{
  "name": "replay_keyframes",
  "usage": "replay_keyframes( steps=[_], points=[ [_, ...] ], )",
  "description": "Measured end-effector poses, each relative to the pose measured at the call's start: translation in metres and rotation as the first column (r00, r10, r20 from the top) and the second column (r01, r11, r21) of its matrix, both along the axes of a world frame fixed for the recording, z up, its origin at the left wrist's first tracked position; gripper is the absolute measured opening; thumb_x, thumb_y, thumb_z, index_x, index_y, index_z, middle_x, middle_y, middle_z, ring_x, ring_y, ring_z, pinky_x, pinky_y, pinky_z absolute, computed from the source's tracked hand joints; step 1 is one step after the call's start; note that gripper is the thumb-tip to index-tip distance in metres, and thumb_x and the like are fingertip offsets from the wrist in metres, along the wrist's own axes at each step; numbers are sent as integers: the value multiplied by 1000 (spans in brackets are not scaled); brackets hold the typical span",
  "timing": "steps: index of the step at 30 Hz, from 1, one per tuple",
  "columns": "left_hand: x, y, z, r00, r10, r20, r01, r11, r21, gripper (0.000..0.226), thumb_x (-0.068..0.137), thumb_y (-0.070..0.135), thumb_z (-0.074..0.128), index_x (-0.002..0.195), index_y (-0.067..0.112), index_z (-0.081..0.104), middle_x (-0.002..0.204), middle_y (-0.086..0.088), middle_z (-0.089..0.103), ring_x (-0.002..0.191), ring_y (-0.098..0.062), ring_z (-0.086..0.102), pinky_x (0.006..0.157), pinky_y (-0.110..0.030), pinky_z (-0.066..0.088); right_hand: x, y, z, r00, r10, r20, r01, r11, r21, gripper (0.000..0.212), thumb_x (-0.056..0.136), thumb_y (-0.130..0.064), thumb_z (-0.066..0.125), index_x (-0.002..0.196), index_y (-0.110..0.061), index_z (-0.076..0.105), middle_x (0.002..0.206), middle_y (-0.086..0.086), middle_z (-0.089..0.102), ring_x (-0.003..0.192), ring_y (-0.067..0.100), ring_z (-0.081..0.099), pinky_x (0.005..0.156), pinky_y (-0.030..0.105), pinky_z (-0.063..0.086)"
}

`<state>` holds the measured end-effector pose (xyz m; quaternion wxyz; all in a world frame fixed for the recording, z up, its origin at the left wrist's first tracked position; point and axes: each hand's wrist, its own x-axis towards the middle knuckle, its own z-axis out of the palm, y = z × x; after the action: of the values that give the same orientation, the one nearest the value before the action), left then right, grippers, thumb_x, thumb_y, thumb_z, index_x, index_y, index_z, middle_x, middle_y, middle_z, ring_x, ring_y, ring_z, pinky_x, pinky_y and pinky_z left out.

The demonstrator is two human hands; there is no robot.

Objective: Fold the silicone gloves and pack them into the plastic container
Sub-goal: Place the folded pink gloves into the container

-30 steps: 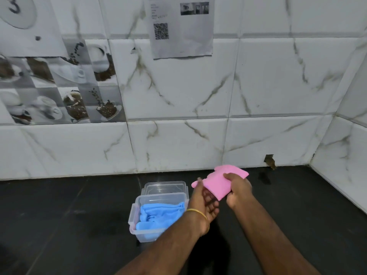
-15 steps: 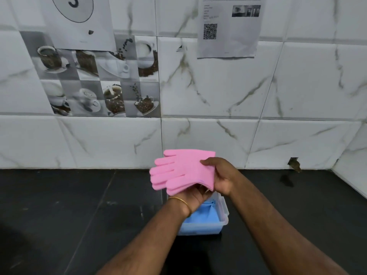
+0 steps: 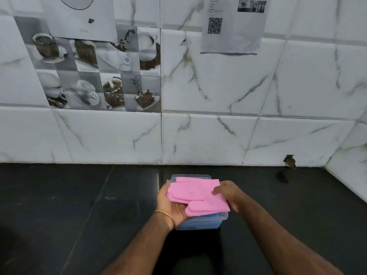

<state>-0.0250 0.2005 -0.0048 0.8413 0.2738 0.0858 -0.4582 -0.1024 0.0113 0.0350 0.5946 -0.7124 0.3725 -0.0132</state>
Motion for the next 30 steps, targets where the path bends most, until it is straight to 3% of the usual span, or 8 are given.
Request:
replay_keyframes(
  steps=[4,7,11,14,20,26,30],
  points=[
    [-8,-9,-10,996,79,-29,-76,992,97,62,85,56,45,89,4,77,99,-23,70,93,-40,67,100,-62,40,0,-4,-16,996,44,-73,-62,960,-273,45,78,-7,70,121,-7,56,112,7,61,101,23,61,83,35,53],
    [-8,-15,-13,994,108,-3,-106,986,130,56,84,50,45,80,5,79,89,-20,72,82,-37,71,85,-58,53,0,-8,-19,986,125,-109,-157,916,-370,54,79,-14,70,129,-12,51,116,2,59,101,16,56,80,27,45],
    [-5,-20,-10,995,91,36,-97,970,223,36,62,38,56,66,8,76,73,-15,71,65,-33,71,67,-52,57,-2,-11,-23,974,150,-171,-213,871,-444,62,78,-18,69,135,-12,46,130,8,56,113,23,56,93,35,50],
    [-2,-23,-10,995,96,17,-97,947,305,42,76,41,50,60,10,74,68,-13,70,60,-32,70,63,-52,56,-4,-7,-24,943,169,-287,-293,830,-474,68,79,-23,67,141,-12,38,137,13,45,126,31,48,103,40,47],
    [-1,-24,-9,996,94,12,-93,939,331,49,84,52,48,73,11,73,79,-15,72,78,-34,68,79,-54,54,-2,-3,-29,910,208,-358,-388,730,-563,74,84,-21,59,150,-18,25,139,13,35,132,36,38,107,44,42],
    [0,-22,1,993,9,116,-37,969,245,42,76,43,58,94,9,74,89,-14,71,78,-32,68,80,-42,52,-4,-6,-37,883,267,-386,-460,660,-595,66,92,-30,56,151,-27,27,140,11,32,133,33,36,106,42,41],
    [9,-22,4,993,-26,111,-14,938,347,42,77,42,54,93,8,71,89,-15,69,78,-33,66,81,-44,51,-6,-7,-44,886,266,-378,-458,623,-634,65,94,-37,56,151,-28,27,141,10,32,132,30,37,103,41,44]
  ],
)
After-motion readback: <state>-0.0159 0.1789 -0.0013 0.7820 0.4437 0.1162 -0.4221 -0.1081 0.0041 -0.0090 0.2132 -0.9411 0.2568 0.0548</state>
